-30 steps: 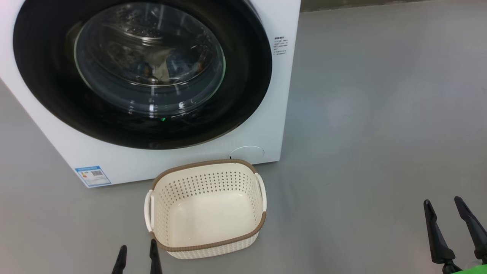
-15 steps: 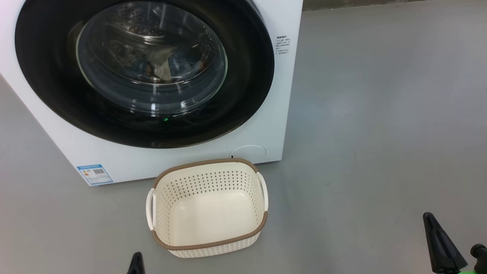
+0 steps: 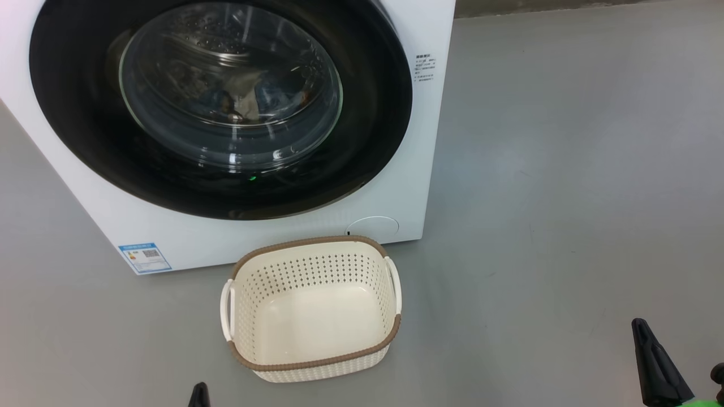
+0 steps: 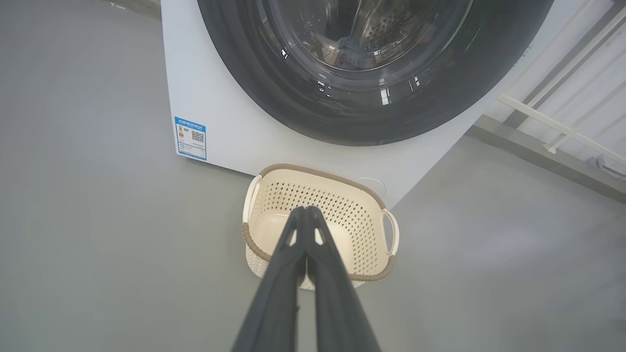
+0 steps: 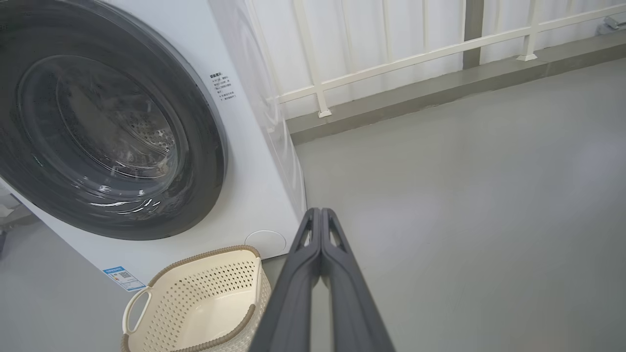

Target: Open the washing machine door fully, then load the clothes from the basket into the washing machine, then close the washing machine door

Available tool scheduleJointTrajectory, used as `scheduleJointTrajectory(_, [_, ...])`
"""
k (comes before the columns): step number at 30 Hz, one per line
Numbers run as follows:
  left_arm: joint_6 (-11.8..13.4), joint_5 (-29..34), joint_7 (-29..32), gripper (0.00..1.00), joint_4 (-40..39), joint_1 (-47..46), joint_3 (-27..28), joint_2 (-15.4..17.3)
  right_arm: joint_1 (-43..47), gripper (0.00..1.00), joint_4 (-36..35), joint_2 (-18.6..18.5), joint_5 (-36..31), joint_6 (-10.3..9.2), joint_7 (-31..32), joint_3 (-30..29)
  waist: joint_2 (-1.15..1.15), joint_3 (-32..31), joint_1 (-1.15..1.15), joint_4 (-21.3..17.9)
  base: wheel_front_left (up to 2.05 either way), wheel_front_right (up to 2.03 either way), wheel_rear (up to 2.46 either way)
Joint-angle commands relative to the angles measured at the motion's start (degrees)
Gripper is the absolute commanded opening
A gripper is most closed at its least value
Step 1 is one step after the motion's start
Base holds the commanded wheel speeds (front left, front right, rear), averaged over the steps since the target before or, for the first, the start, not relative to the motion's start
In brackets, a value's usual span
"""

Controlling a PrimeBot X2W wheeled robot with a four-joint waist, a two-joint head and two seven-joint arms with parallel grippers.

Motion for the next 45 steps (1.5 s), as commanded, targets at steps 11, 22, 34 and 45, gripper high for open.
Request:
scheduleJointTrajectory(11, [-1.8,-7.4,1.5,0.0,0.0,-3.4,1.8,1.0,-2.8,0.0,-0.3,0.0,7.8,-0.11,1.9,0.5,0.0,-0.1,-0.01,0.4,0.0,0.0,0.0])
scheduleJointTrajectory(22, [-3.2,-14.1,3.0,0.0,0.7,-4.8,3.1,1.3,-4.0,0.0,0.6,0.5,14.7,-0.14,3.7,0.7,0.0,-0.2,-0.01,0.8,0.0,0.0,0.0])
scheduleJointTrajectory(34, [-4.7,-21.2,4.8,0.0,1.5,-6.2,4.6,1.5,-5.3,0.0,1.6,1.2,22.2,-0.18,5.7,0.9,0.0,-0.3,-0.01,1.2,0.0,0.0,0.0])
scheduleJointTrajectory(45, [-6.1,-27.7,6.5,0.0,2.2,-7.5,6.0,1.7,-6.4,0.0,2.5,1.8,29.1,-0.21,7.5,1.1,0.0,-0.4,-0.01,1.6,0.0,0.0,0.0])
